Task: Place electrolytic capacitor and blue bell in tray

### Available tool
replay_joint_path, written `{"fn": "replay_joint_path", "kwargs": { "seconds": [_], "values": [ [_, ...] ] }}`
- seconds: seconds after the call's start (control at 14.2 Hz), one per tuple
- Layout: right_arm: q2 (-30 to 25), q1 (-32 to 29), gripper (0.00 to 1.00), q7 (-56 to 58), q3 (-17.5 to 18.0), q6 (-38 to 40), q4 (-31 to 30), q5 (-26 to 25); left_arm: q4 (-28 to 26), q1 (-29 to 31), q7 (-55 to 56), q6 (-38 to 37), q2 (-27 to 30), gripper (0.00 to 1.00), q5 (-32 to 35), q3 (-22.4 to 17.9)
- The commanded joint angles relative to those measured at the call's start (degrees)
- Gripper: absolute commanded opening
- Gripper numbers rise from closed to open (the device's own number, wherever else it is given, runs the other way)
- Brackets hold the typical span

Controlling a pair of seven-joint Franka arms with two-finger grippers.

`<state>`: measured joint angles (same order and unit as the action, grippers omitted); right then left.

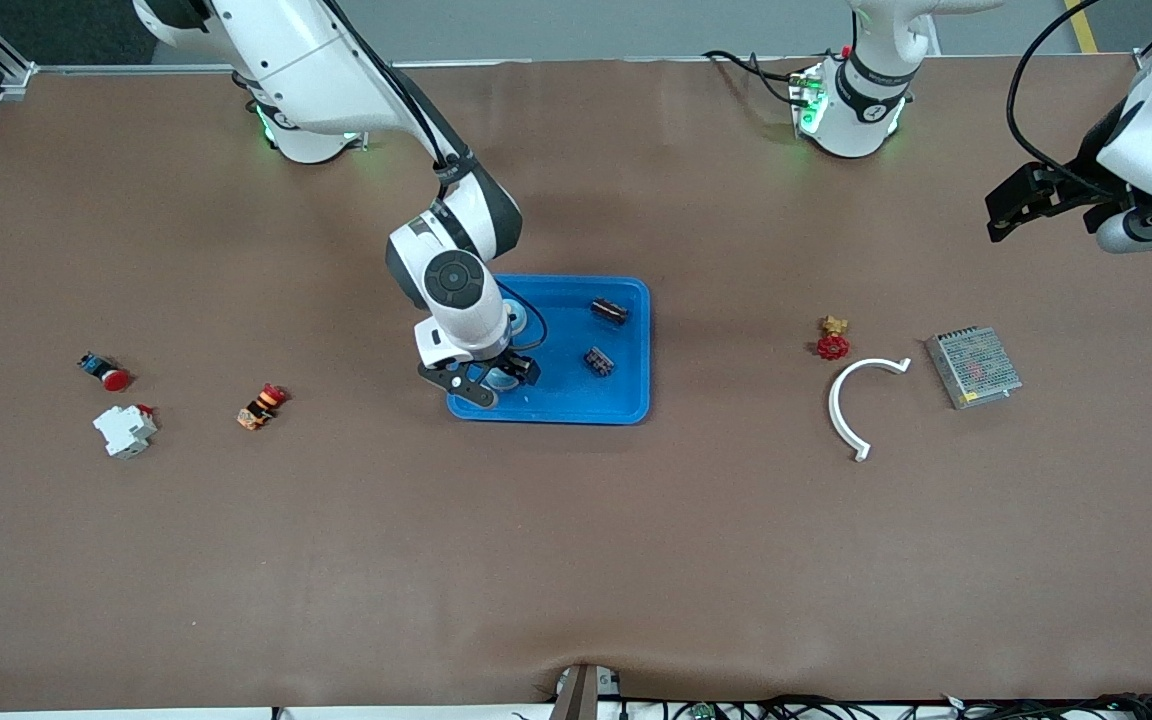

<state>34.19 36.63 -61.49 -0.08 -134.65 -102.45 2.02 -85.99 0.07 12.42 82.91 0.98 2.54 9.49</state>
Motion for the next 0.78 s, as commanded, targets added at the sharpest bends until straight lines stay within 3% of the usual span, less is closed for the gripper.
{"fn": "replay_joint_path", "kwargs": {
  "seconds": [0.0, 0.21, 0.7],
  "values": [
    [-1.49, -2.78, 1.00, 4.34, -0.01, 8.94, 5.05, -0.62, -0.23, 0.55, -0.91, 0.41, 0.95, 1.00, -1.57, 0.09],
    [-1.58, -7.44, 1.00, 12.85, -0.01, 13.18, 8.40, -0.62, -0.23, 0.46, -0.82, 0.41, 0.87, 1.00, -2.71, -0.08],
    [-1.58, -20.00, 1.00, 33.42, -0.18, 13.45, 8.93, -0.88, -0.23, 0.37, -0.73, 2.96, -1.33, 1.00, -2.10, -0.08]
  ]
}}
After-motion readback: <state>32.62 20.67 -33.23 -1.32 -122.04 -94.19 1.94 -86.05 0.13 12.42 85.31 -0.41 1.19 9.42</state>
